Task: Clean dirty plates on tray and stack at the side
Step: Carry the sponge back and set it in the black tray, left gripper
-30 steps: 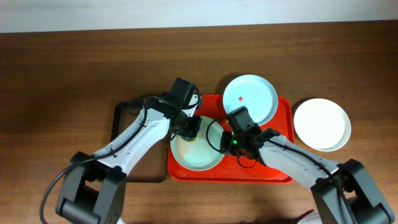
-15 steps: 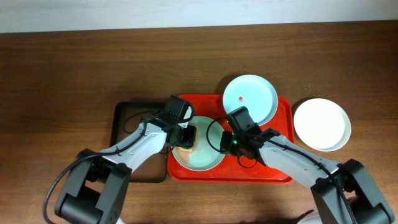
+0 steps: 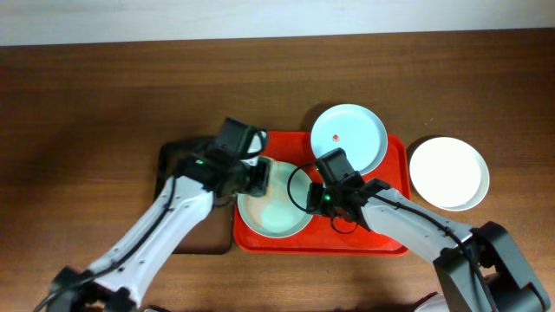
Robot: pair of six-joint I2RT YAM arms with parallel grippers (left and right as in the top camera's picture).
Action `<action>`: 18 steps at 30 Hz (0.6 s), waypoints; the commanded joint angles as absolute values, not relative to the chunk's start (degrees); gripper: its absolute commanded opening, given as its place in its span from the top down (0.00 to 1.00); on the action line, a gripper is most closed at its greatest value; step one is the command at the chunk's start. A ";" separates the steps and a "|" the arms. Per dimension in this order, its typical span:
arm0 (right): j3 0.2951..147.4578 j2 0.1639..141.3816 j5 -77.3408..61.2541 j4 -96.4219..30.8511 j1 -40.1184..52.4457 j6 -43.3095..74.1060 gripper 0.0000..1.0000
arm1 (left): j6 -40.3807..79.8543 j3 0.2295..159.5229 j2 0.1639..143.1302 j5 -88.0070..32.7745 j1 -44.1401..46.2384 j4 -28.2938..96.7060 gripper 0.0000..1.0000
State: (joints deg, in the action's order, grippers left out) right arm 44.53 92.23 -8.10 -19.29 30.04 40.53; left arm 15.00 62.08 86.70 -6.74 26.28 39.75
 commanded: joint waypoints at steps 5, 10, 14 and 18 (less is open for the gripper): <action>45.01 92.27 -7.46 -19.35 29.98 40.47 0.95 | 13.21 61.78 87.22 5.78 8.40 48.47 1.00; 45.01 92.27 -7.05 -19.68 29.98 40.47 0.95 | 13.17 56.40 90.70 2.33 5.48 43.33 1.00; 45.01 92.27 -7.05 -19.66 29.98 40.47 0.95 | 13.15 53.80 96.14 2.15 5.52 40.10 1.00; 45.01 92.27 -7.05 -19.68 29.98 40.47 0.95 | 13.19 53.82 96.68 2.11 5.52 39.68 0.52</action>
